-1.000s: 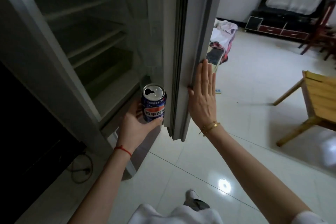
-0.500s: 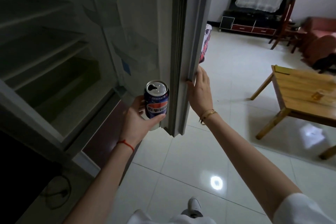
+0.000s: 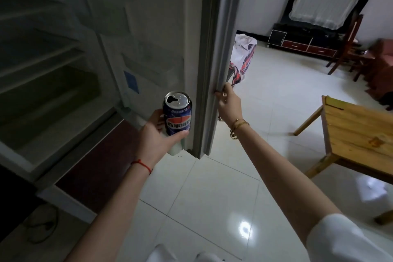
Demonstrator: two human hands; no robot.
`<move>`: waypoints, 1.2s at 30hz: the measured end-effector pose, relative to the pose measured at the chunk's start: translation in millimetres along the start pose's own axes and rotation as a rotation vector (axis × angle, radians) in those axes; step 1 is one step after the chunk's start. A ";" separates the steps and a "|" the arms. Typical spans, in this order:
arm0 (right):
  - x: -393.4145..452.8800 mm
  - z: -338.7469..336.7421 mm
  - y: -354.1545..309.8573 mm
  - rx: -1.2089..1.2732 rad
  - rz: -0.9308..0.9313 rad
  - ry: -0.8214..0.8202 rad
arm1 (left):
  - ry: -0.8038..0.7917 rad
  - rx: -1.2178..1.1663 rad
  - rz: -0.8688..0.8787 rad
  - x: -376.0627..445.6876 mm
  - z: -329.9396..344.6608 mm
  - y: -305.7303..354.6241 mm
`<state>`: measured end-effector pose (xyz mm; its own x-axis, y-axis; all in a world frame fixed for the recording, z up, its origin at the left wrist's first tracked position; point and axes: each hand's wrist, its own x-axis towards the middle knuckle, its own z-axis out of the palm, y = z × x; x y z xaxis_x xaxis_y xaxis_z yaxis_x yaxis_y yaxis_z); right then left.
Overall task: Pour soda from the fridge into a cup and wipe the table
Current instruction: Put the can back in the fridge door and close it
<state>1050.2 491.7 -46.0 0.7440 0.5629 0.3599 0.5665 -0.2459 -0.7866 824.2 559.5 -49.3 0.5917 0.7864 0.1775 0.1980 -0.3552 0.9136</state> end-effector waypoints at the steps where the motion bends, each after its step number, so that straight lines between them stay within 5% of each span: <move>1: 8.8 -3.6 5.6 0.001 0.005 -0.007 | 0.005 -0.003 -0.001 3.7 6.9 3.1; 36: 268.9 -23.0 119.9 -0.039 0.094 -0.197 | 0.170 0.139 0.233 222.8 85.7 112.3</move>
<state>1326.4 595.5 -32.0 0.7128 0.6785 0.1779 0.5142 -0.3329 -0.7904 1045.3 651.5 61.5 0.4969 0.7447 0.4456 0.1843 -0.5923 0.7843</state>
